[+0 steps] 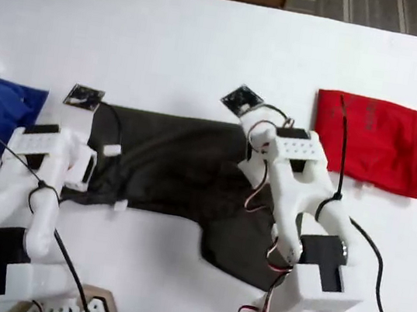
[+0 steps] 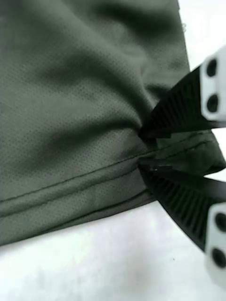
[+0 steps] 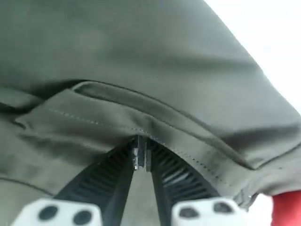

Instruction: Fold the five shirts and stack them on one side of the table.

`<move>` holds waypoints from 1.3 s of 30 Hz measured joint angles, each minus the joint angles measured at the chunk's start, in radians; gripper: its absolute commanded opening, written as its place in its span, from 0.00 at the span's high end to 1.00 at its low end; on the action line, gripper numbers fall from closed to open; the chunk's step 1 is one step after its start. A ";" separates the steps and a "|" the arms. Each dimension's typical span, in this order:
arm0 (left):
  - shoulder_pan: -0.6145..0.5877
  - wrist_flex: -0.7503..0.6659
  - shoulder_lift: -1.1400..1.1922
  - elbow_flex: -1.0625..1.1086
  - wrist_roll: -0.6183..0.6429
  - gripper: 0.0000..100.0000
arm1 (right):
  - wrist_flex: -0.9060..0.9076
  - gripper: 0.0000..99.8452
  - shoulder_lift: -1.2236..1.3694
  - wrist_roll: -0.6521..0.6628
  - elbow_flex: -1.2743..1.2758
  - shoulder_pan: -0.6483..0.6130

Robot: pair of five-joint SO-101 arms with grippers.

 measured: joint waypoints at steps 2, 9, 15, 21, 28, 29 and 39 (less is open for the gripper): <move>0.000 0.000 0.000 0.000 0.000 0.89 | 0.041 0.98 -0.008 0.000 -0.002 -0.011; 0.000 0.000 0.000 0.000 0.000 0.89 | 0.218 0.98 -0.247 0.000 0.015 -0.078; 0.000 0.000 0.000 0.000 0.000 0.89 | 0.267 0.98 -0.480 0.069 0.236 -0.143; 0.000 0.000 0.000 0.000 0.000 0.89 | 0.269 0.87 -0.552 0.118 0.465 -0.189; 0.000 -0.002 0.000 0.000 0.000 0.89 | 0.278 0.86 -0.554 0.121 0.601 -0.345; 0.000 -0.002 0.000 0.000 0.000 0.89 | 0.281 0.86 -0.554 0.121 0.614 -0.365; 0.000 -0.003 0.000 0.000 0.000 0.89 | 0.249 0.86 -0.559 0.121 0.672 -0.433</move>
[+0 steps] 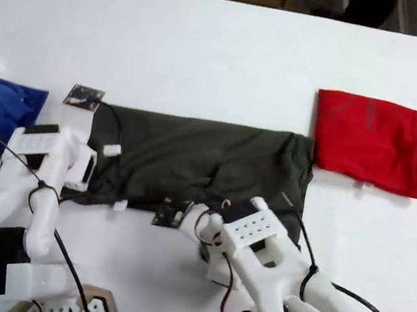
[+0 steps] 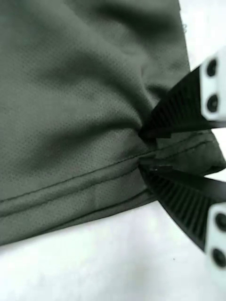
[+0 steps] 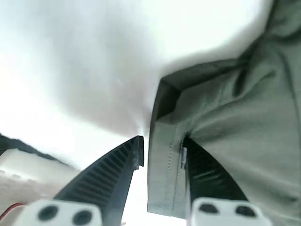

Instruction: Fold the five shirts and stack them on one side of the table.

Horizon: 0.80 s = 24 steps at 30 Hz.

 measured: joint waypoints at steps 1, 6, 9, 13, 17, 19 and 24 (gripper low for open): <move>0.000 0.000 0.000 0.000 0.000 0.89 | -0.018 0.86 -0.003 0.000 0.014 0.000; 0.000 0.000 0.000 0.000 0.000 0.89 | -0.087 0.86 -0.021 0.000 0.074 0.000; 0.000 0.000 0.000 0.000 0.000 0.89 | -0.100 0.86 -0.025 0.000 0.083 0.000; 0.000 0.000 0.000 0.000 0.000 0.89 | -0.101 0.96 -0.025 0.000 0.086 0.000; 0.000 0.000 0.000 0.000 0.000 0.89 | -0.127 0.98 -0.025 0.000 0.084 0.005; 0.000 0.000 0.000 0.000 0.000 0.89 | -0.129 0.98 -0.025 0.014 0.084 0.005; 0.000 0.000 0.000 0.000 0.000 0.89 | -0.127 0.98 -0.025 0.035 0.077 0.041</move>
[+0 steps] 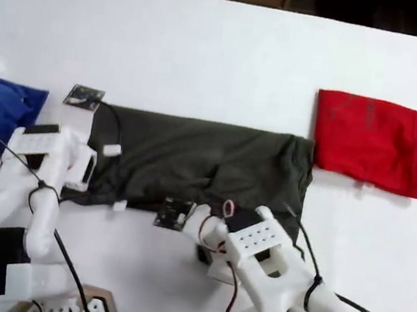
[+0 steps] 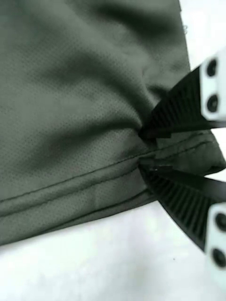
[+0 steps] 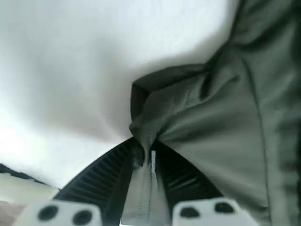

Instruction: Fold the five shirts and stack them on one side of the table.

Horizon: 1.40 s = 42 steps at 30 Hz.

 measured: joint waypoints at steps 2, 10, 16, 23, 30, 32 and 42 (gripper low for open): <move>0.000 0.000 0.000 0.000 0.000 0.89 | 0.006 0.98 0.000 0.015 -0.018 0.034; 0.000 0.000 0.000 0.000 0.000 0.89 | 0.129 0.98 0.003 0.140 -0.282 0.235; 0.000 0.000 0.000 0.000 0.000 0.89 | 0.141 0.98 0.061 0.153 -0.497 0.295; 0.000 0.000 0.000 0.000 0.000 0.89 | 0.141 0.98 0.325 0.153 -0.772 0.304; 0.000 0.000 0.000 0.000 0.000 0.89 | 0.141 0.98 0.609 0.160 -1.022 0.302; 0.000 0.000 0.000 0.000 0.000 0.89 | 0.141 0.93 0.657 0.160 -1.066 0.302; 0.000 0.000 0.000 0.000 0.000 0.89 | 0.190 0.79 0.812 0.146 -1.269 0.361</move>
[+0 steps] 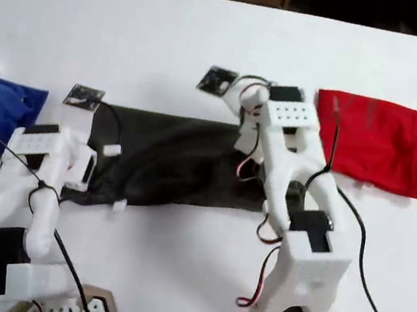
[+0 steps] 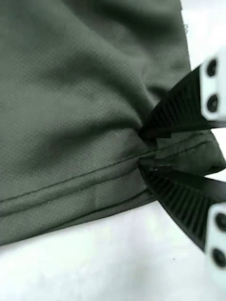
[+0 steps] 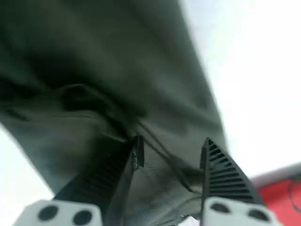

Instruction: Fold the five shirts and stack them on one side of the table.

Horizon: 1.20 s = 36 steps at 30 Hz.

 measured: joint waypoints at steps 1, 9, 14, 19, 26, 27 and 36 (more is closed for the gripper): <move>0.000 0.000 0.000 0.000 0.000 0.89 | 0.005 0.79 0.014 -0.025 -0.026 0.015; 0.000 0.000 0.000 0.000 0.000 0.89 | 0.140 0.99 0.026 -0.221 -0.232 0.129; 0.000 0.000 0.000 0.000 0.000 0.89 | 0.267 0.98 -0.003 -0.245 -0.307 0.144; 0.000 0.000 0.000 0.000 0.000 0.89 | 0.339 0.98 -0.077 -0.245 -0.310 0.144; 0.000 0.000 0.000 0.000 0.000 0.89 | 0.419 0.98 -0.155 -0.245 -0.281 0.120; 0.000 0.000 0.000 0.000 0.000 0.89 | 0.420 0.98 -0.178 -0.245 -0.247 0.106; 0.000 0.000 0.000 0.000 0.000 0.89 | 0.135 0.98 -0.489 -0.245 0.342 -0.043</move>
